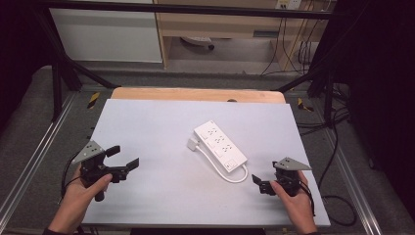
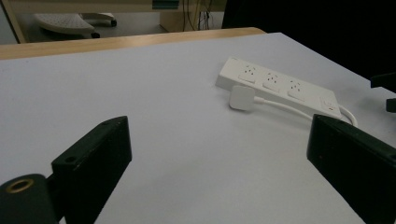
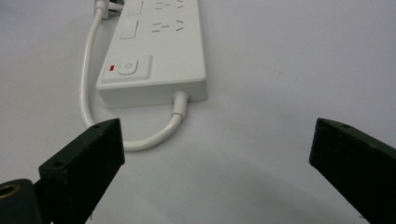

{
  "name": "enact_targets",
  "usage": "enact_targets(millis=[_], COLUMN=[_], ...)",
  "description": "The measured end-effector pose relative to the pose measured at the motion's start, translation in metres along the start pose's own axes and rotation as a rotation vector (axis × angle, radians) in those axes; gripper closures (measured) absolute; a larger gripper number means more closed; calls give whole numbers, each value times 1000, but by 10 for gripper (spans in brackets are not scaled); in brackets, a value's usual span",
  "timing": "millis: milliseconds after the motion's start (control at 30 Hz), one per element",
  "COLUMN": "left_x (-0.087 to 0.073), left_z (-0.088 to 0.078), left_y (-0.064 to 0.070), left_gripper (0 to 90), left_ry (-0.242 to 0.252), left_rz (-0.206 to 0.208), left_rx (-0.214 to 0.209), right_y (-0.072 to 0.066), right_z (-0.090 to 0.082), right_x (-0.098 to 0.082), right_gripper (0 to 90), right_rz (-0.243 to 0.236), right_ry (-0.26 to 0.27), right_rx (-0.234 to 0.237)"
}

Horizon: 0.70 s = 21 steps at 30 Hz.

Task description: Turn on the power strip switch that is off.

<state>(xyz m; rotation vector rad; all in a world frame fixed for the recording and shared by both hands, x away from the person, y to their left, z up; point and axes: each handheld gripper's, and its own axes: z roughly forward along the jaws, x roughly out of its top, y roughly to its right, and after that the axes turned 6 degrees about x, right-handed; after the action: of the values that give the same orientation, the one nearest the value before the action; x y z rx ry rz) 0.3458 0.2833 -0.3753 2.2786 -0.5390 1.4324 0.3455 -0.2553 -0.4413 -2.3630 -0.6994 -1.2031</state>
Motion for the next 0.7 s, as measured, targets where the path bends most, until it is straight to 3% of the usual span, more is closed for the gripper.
enact_targets(millis=[467,700], left_x=[23,31], left_z=[23,35], left_y=[15,19], left_gripper=[66,68], left_ry=[-20,-22], left_rz=[46,41], left_rx=[-31,-42], right_y=[1,1], right_z=[0,0], right_x=[0,0], right_gripper=[36,36], right_rz=[5,6], right_ry=[3,3], right_rx=[3,3])
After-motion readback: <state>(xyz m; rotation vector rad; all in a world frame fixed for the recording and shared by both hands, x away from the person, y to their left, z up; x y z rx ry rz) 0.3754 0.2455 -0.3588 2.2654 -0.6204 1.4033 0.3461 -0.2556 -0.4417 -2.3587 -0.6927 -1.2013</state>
